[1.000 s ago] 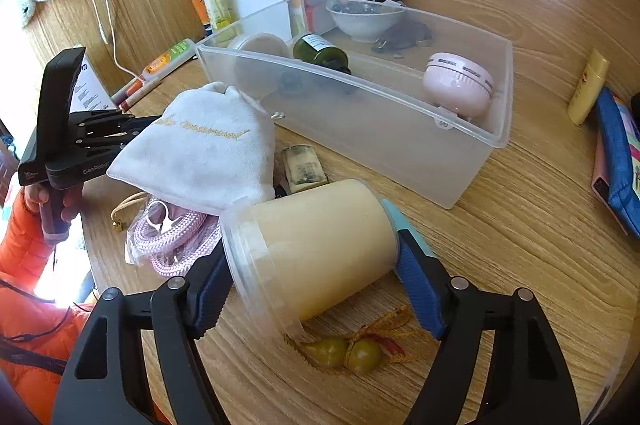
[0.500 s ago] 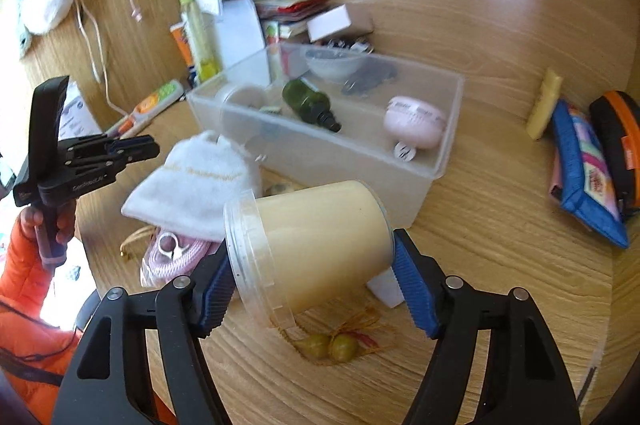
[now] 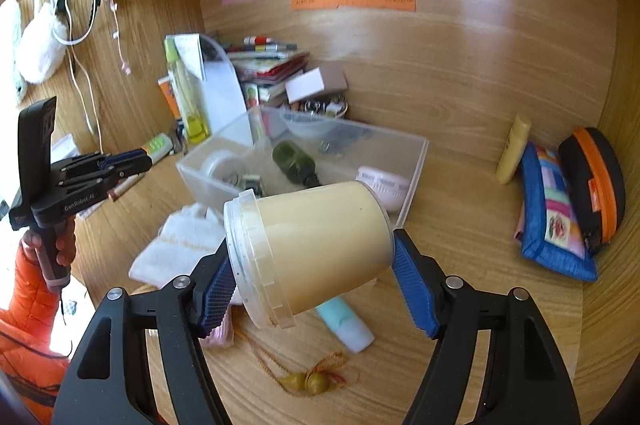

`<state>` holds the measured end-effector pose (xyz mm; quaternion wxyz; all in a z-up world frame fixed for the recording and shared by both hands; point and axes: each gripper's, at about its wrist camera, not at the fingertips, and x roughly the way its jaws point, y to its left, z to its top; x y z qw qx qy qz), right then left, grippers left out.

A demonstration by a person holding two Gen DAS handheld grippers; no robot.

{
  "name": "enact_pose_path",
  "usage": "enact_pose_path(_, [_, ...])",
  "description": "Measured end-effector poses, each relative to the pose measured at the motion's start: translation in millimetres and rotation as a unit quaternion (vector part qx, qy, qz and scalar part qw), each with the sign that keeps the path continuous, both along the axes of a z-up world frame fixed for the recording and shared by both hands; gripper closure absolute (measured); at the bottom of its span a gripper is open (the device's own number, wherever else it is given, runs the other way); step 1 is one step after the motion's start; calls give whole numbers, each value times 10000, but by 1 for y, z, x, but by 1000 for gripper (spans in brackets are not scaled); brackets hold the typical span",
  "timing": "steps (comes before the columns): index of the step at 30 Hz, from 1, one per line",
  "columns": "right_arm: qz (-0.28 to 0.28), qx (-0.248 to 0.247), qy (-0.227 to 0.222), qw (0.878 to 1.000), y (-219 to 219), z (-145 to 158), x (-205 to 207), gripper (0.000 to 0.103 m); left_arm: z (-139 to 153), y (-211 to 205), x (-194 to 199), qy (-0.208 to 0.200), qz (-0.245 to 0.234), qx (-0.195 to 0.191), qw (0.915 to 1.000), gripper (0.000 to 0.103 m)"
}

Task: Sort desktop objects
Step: 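Carry the hair clip and beige tape roll into the clear box with both tools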

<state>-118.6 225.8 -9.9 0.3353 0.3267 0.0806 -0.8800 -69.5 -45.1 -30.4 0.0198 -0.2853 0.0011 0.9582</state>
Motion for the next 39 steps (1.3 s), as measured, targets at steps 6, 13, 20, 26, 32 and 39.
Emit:
enact_pose_path(6, [-47, -140, 83, 9999, -8, 9, -14, 34, 9, 1, -15, 101, -132, -25, 9999, 85])
enact_pose_path(13, [24, -319, -89, 9994, -26, 4, -36, 34, 13, 2, -40, 103, -282, 11, 9995, 85])
enact_pose_path(20, [58, -294, -316, 9991, -47, -9, -60, 34, 13, 2, -72, 33, -427, 194, 9989, 85])
enact_pose_path(26, [46, -364, -577, 9977, -58, -23, -77, 34, 5, -1, -100, -145, -431, 346, 9984, 85])
enact_pose_path(32, [-151, -215, -537, 9982, -67, -31, -84, 39, -12, 0, -122, -387, -280, 415, 9980, 85])
enact_pose_path(39, [-221, 38, -556, 9982, -71, -43, -90, 39, -25, 4, -132, -599, -301, 340, 9972, 85])
